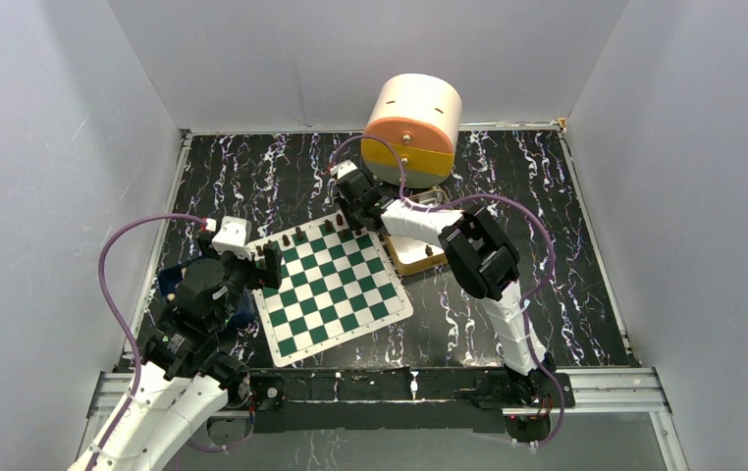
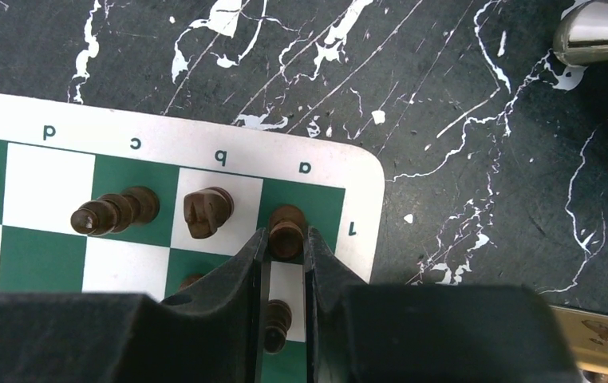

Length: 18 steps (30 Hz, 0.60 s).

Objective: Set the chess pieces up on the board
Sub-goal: Place the chess piece on the chessboard.

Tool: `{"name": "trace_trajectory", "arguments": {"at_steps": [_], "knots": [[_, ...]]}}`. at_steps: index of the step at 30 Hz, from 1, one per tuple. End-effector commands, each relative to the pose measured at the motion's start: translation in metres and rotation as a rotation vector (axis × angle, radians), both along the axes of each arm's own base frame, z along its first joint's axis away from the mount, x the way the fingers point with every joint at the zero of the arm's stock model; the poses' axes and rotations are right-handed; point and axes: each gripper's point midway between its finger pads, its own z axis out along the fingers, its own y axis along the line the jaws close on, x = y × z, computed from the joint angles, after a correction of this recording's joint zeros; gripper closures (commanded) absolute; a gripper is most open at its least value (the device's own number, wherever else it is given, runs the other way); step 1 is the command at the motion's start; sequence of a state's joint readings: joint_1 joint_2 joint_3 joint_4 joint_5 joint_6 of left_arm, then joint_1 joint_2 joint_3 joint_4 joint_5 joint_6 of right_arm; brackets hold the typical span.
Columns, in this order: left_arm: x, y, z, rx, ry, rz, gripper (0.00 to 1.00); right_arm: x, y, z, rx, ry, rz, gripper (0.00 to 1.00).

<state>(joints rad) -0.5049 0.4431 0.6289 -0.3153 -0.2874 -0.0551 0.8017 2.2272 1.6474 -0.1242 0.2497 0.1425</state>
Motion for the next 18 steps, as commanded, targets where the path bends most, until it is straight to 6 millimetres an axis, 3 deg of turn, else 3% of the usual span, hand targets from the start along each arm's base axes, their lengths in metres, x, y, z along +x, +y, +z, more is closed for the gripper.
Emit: {"name": "trace_trajectory", "arguments": {"at_steps": [1,7,18], "knots": [[0.001,0.001,0.006,-0.007,-0.021,0.001,0.12,0.011,0.005,0.018,0.012,-0.049,-0.011,0.74],[0.001,0.0,0.005,-0.006,-0.019,0.0,0.12,0.012,0.002,0.022,0.006,-0.057,-0.021,0.74],[0.0,0.001,0.005,-0.007,-0.021,0.001,0.12,0.01,0.008,0.03,0.039,-0.049,-0.003,0.62]]}}
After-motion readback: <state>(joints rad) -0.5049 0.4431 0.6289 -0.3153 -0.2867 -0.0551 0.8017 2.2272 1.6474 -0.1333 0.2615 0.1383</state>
